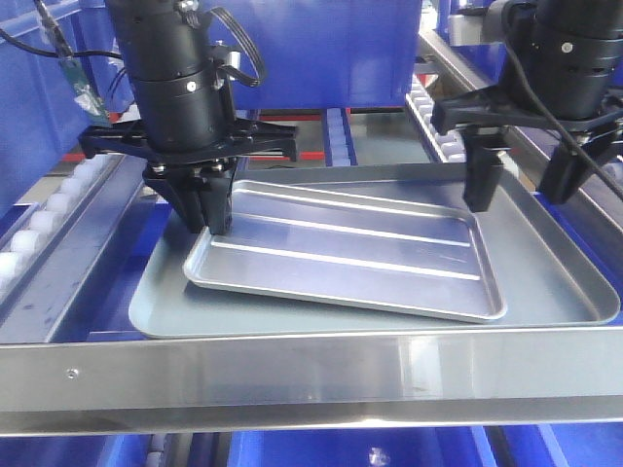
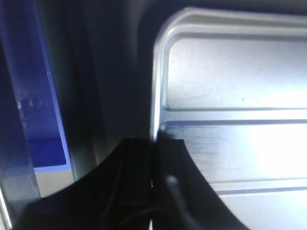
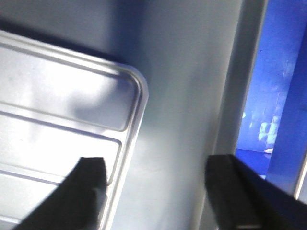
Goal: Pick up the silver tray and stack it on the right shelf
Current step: 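Open both grippers and raise them away from the stacked trays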
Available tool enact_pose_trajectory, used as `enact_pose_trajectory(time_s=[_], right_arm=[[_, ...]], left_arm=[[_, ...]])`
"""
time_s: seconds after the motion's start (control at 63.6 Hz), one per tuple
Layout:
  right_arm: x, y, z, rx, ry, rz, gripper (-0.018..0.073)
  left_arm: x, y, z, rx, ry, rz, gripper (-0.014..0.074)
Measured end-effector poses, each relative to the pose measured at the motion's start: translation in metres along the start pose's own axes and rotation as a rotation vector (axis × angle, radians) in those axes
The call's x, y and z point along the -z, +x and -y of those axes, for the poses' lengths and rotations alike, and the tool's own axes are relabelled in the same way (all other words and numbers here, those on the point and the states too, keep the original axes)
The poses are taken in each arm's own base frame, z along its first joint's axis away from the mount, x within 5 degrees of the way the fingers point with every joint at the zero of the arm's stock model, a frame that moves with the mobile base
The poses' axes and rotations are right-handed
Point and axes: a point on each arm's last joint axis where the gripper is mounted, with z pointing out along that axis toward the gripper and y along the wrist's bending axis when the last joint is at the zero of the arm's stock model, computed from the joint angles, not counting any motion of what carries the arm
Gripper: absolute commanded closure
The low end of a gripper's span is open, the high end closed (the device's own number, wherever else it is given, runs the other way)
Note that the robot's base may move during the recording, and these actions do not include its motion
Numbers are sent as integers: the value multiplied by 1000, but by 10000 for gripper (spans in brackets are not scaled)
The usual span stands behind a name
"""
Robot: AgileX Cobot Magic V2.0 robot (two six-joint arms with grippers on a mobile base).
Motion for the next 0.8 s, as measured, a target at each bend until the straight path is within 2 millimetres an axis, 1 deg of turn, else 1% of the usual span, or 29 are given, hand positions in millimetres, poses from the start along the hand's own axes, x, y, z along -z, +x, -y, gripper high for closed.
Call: enact_pose_trajectory(time_s=[0.11, 0.141, 0.189, 0.22, 0.251, 0.33, 0.393, 0.424, 0.472, 0.519, 0.597, 0.66, 0.707, 0.754, 0.802], right_arm=[[6, -1, 0, 2, -2, 16, -43], [9, -1, 0, 2, -3, 25, -43], [14, -1, 1, 1, -6, 37, -43], [18, -1, 1, 1, -8, 47, -43], [21, -1, 1, 0, -10, 56, -43], [29, -2, 1, -1, -14, 77, -39], [37, -2, 2, -2, -18, 98, -9], [41, -2, 2, -3, -20, 107, 17], [47, -1, 3, -4, -21, 118, 88], [54, 0, 3, -5, -24, 131, 153], [65, 2, 4, -7, -25, 144, 280], [73, 5, 5, -8, -27, 156, 370], [78, 9, 6, -8, -29, 163, 420], [82, 16, 8, -8, -30, 168, 475], [86, 24, 10, -8, -33, 179, 508]], left_arm=[[0, 0, -1, -3, 7, -6, 387], [0, 0, -2, -3, 7, -6, 297], [0, 0, -2, -5, 7, -6, 216], [0, 0, -2, -3, 8, -7, 182], [0, 0, -2, -5, 8, -7, 171], [0, 0, -2, -9, 6, -11, 176], [0, 1, -2, -18, 1, -22, 193], [1, 2, -3, -19, -2, -26, 208], [6, 2, -3, -23, -4, -29, 241], [14, 2, -4, -25, -1, -19, 268], [38, 0, -6, -25, 16, 22, 331], [63, 1, -6, -39, 35, 78, 398], [83, 3, -9, -46, 46, 120, 450], [100, 9, -12, -59, 49, 156, 528], [110, 16, -16, -66, 54, 178, 593]])
